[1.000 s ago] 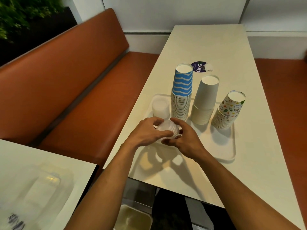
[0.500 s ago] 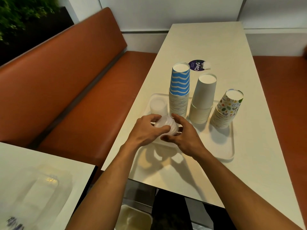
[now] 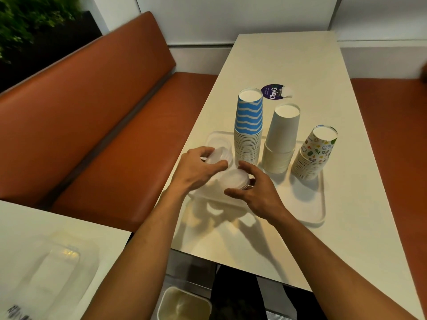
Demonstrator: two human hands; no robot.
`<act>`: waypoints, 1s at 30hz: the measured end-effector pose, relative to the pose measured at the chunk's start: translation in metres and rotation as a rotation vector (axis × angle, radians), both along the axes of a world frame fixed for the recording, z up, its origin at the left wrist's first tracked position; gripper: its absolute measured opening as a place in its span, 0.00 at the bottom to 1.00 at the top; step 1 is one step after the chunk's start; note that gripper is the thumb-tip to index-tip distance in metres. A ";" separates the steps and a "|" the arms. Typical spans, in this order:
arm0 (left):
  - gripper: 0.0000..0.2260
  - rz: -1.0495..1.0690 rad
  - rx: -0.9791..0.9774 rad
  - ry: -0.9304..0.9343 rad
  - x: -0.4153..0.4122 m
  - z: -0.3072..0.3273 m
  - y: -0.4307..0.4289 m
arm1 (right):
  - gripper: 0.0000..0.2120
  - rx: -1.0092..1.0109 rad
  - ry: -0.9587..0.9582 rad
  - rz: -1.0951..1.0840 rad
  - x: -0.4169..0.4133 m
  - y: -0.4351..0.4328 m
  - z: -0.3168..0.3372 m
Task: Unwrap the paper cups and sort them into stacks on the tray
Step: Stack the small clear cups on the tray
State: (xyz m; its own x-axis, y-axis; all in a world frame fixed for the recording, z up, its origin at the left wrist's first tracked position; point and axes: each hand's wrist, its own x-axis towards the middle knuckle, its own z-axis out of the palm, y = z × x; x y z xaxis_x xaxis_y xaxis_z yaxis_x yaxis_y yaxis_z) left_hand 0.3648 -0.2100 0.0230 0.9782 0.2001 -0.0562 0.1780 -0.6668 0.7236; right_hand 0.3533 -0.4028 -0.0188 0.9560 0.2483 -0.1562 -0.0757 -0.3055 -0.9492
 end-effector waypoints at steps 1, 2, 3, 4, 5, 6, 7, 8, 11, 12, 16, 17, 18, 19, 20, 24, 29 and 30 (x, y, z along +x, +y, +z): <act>0.31 0.017 0.050 -0.010 0.007 0.001 0.003 | 0.44 -0.002 0.004 0.000 0.000 -0.001 0.000; 0.33 0.028 0.118 -0.017 0.014 0.002 0.005 | 0.43 -0.003 0.008 0.000 0.000 -0.003 -0.001; 0.35 0.030 0.199 -0.020 0.022 0.003 0.007 | 0.43 -0.005 0.015 0.000 0.000 -0.004 -0.002; 0.37 0.019 0.279 -0.017 0.029 0.004 0.009 | 0.43 -0.009 0.022 -0.001 -0.001 -0.004 -0.002; 0.38 -0.007 0.347 -0.010 0.036 0.004 0.010 | 0.42 -0.014 0.028 -0.002 -0.001 -0.005 -0.003; 0.38 -0.040 0.400 0.000 0.043 0.005 0.010 | 0.43 -0.019 0.031 -0.004 -0.001 -0.006 -0.004; 0.38 -0.076 0.442 0.006 0.049 0.004 0.011 | 0.43 -0.023 0.032 -0.006 -0.001 -0.006 -0.005; 0.38 -0.108 0.473 0.012 0.055 0.004 0.011 | 0.43 -0.025 0.031 -0.009 0.000 -0.007 -0.006; 0.39 -0.172 0.526 0.032 0.070 0.001 0.011 | 0.42 -0.023 0.031 -0.009 0.002 -0.008 -0.006; 0.40 -0.190 0.531 0.042 0.074 -0.001 0.011 | 0.42 -0.020 0.033 -0.010 0.003 -0.008 -0.006; 0.39 -0.239 0.518 0.073 0.085 -0.008 0.010 | 0.42 -0.023 0.041 -0.007 0.005 -0.009 -0.007; 0.39 -0.247 0.509 0.078 0.087 -0.009 0.011 | 0.42 -0.026 0.043 -0.005 0.006 -0.009 -0.008; 0.39 -0.254 0.504 0.085 0.089 -0.010 0.011 | 0.42 -0.030 0.046 -0.003 0.006 -0.010 -0.008; 0.39 -0.260 0.505 0.091 0.090 -0.010 0.012 | 0.41 -0.033 0.048 -0.001 0.007 -0.010 -0.008; 0.39 -0.267 0.514 0.095 0.092 -0.010 0.013 | 0.41 -0.035 0.049 0.000 0.007 -0.010 -0.009; 0.40 -0.312 0.524 0.134 0.097 -0.008 0.015 | 0.41 -0.031 0.050 -0.007 0.007 -0.010 -0.010; 0.45 -0.373 0.498 0.209 0.101 -0.006 0.011 | 0.41 -0.038 0.054 0.006 0.007 -0.009 -0.009; 0.45 -0.378 0.506 0.211 0.102 -0.006 0.009 | 0.40 -0.038 0.057 0.006 0.007 -0.008 -0.009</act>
